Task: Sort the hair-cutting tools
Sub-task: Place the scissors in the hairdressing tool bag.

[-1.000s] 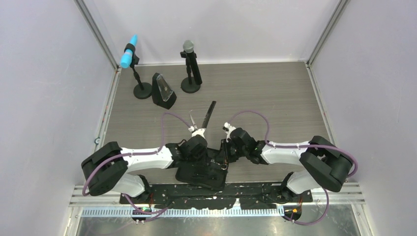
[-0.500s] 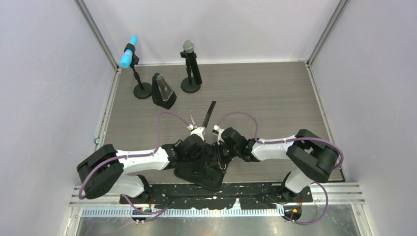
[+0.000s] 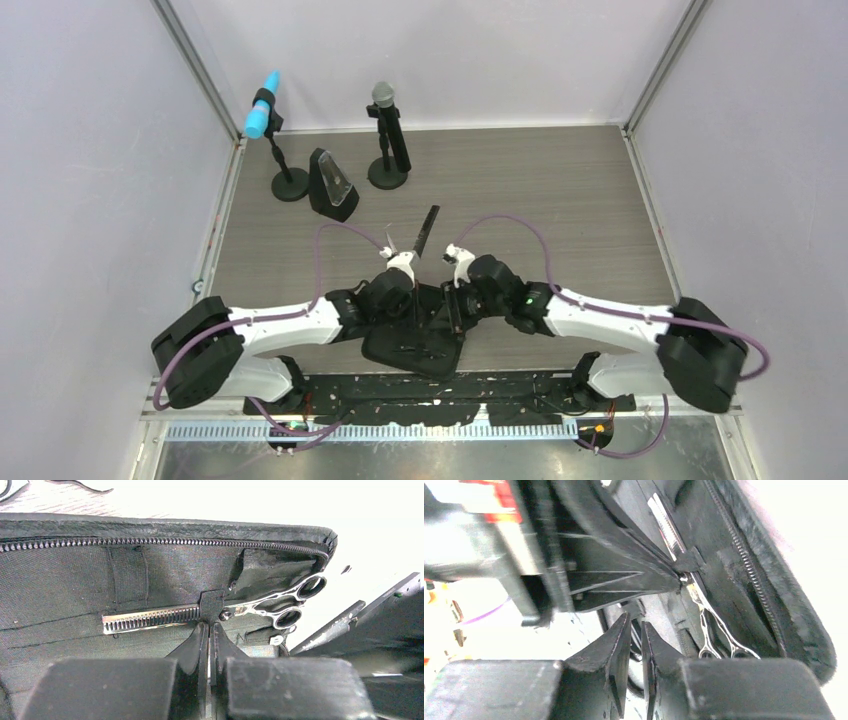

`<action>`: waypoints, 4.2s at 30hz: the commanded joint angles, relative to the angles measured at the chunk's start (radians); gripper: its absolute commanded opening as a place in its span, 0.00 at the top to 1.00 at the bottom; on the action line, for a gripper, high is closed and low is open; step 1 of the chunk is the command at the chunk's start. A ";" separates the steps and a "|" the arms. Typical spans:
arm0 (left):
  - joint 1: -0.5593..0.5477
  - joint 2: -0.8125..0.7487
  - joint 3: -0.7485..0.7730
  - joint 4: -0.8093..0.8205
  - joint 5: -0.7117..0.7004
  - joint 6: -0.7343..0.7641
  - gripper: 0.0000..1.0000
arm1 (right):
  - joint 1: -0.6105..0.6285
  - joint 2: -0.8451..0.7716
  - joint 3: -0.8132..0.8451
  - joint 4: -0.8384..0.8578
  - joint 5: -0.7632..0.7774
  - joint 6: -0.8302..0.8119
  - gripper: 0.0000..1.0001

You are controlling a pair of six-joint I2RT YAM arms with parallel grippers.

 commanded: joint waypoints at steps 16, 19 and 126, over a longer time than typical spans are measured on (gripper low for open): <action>0.004 0.013 0.047 0.073 0.015 0.021 1.00 | -0.034 -0.001 0.064 -0.077 0.228 -0.125 0.78; 0.002 0.011 0.045 0.086 0.021 0.027 1.00 | -0.033 0.037 0.057 -0.042 0.188 -0.124 0.78; -0.003 0.074 0.054 0.154 0.058 0.058 1.00 | -0.122 0.001 0.110 -0.111 0.052 -0.409 0.61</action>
